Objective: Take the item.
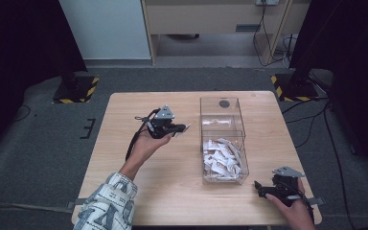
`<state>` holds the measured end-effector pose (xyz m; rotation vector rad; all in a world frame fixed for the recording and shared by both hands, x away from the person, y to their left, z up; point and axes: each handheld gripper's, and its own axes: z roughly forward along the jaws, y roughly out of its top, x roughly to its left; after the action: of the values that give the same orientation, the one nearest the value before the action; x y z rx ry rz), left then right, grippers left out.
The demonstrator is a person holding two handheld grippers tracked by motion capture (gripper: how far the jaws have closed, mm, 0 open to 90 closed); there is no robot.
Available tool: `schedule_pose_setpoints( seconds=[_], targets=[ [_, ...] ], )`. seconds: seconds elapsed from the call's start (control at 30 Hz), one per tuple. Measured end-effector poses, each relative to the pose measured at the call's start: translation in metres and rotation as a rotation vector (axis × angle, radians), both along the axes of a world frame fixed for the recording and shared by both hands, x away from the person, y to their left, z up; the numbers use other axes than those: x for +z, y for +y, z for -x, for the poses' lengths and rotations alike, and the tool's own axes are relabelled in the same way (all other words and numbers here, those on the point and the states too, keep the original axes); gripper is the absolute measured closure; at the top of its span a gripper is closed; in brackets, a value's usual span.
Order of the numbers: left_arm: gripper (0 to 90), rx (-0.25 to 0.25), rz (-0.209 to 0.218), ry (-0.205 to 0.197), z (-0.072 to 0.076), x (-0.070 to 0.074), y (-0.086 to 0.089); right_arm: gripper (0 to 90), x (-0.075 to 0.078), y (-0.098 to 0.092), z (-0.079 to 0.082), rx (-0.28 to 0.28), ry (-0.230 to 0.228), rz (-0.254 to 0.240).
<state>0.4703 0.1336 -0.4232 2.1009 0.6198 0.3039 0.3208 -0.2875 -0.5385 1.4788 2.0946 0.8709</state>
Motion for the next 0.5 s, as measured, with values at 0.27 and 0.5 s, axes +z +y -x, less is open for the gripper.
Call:
schedule_pose_setpoints(
  seconds=[0.27,0.5],
  targets=[
    [89.4,0.015,-0.018,0.018,-0.005,-0.010,0.004,0.8,0.000,0.000,0.000,0.000,0.000,0.000],
    [89.3,0.034,-0.025,0.027,-0.006,-0.019,0.012,0.8,0.000,0.000,0.000,0.000,0.000,-0.001]
  ],
)
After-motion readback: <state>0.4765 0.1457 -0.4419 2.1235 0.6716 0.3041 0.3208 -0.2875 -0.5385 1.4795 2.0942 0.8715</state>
